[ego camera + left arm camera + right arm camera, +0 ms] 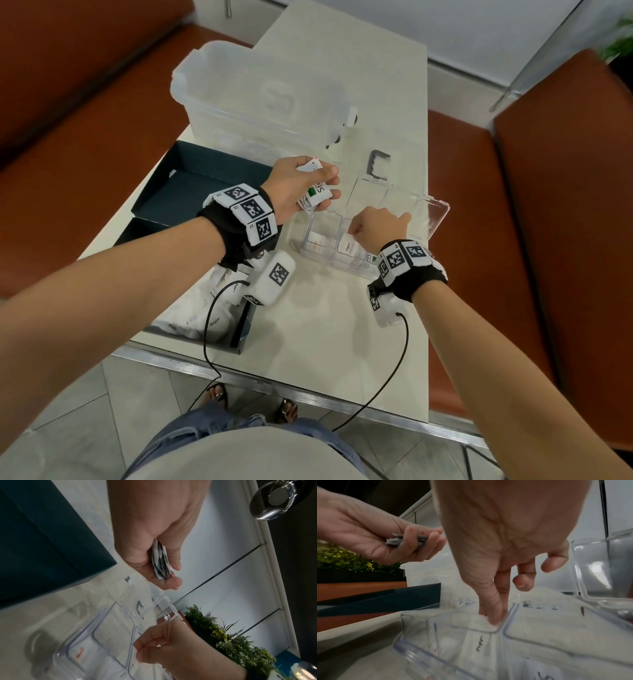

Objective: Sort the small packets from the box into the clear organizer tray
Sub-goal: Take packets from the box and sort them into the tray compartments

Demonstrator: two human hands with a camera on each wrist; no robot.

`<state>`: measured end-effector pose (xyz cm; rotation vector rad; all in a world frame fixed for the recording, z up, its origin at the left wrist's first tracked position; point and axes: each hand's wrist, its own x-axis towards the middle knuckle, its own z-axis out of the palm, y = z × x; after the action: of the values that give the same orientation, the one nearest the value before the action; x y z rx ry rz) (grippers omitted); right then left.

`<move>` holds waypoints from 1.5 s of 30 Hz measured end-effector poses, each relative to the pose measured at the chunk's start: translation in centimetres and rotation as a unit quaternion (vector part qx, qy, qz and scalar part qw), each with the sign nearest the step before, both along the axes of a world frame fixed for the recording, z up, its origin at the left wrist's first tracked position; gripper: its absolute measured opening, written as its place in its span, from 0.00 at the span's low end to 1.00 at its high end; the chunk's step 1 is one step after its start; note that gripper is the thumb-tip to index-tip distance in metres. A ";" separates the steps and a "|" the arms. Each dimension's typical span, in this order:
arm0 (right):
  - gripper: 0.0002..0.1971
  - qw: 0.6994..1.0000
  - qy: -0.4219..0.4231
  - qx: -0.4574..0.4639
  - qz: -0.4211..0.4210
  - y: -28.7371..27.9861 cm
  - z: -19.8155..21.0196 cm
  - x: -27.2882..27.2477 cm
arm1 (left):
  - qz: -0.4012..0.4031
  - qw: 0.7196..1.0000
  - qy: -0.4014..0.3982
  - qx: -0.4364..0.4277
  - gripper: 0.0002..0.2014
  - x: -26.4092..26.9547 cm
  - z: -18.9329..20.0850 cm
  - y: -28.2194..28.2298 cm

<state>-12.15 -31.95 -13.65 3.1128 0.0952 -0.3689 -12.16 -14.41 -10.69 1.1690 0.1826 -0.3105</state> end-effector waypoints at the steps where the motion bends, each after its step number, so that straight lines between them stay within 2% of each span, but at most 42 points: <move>1: 0.14 1.000 0.000 -0.006 0.003 0.0 -0.3 0.0 | 0.000 1.000 0.001 0.000 0.05 0.0 0.0 0.0; 12: 0.09 0.996 -0.023 -0.085 0.033 -0.6 -3.2 -0.1 | 0.011 0.999 0.026 -0.016 0.11 0.1 0.5 -0.4; 16: 0.07 0.993 -0.025 -0.110 0.025 -0.5 -3.8 0.0 | 0.018 0.998 0.053 -0.022 0.19 0.2 0.7 -0.8; 23: 0.10 0.995 -0.031 -0.080 0.041 -0.4 -3.1 -0.4 | 0.010 0.996 0.076 -0.035 0.24 0.1 1.2 -1.1; 26: 0.10 0.996 -0.079 -0.026 0.039 -0.6 -1.0 -1.2 | 0.002 0.996 0.078 -0.036 0.25 0.1 1.4 -0.9; 28: 0.12 0.987 -0.140 0.077 0.012 -0.6 1.1 -1.8 | 0.001 0.996 0.079 -0.036 0.26 0.1 1.5 -0.7; 31: 0.09 0.925 -0.209 0.315 -0.028 0.2 4.5 -2.8 | -0.008 0.997 0.076 -0.022 0.27 0.1 1.6 -0.8; 33: 0.15 0.899 -0.203 0.387 -0.017 1.6 5.8 -3.4 | -0.033 0.997 0.071 0.002 0.29 0.0 1.6 -1.2; 36: 0.31 0.902 -0.150 0.405 -0.008 2.8 6.2 -3.2 | -0.075 0.995 0.065 0.027 0.29 -0.1 2.2 -1.9; 38: 0.35 0.911 -0.142 0.386 -0.026 2.5 6.1 -2.8 | -0.092 0.993 0.076 0.015 0.24 -0.2 2.7 -2.3; 41: 0.35 0.892 -0.125 0.429 -0.074 1.5 6.2 -2.2 | -0.127 0.988 0.087 -0.033 0.12 -0.5 3.2 -2.5; 45: 0.28 0.868 -0.083 0.472 -0.129 0.1 6.6 -1.8 | -0.145 0.987 0.062 -0.029 0.18 -0.7 3.1 -2.6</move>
<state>-13.96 -31.89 -7.07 4.1350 -0.2194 -0.0289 -12.88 -17.01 -7.62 1.1197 0.1110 -0.6420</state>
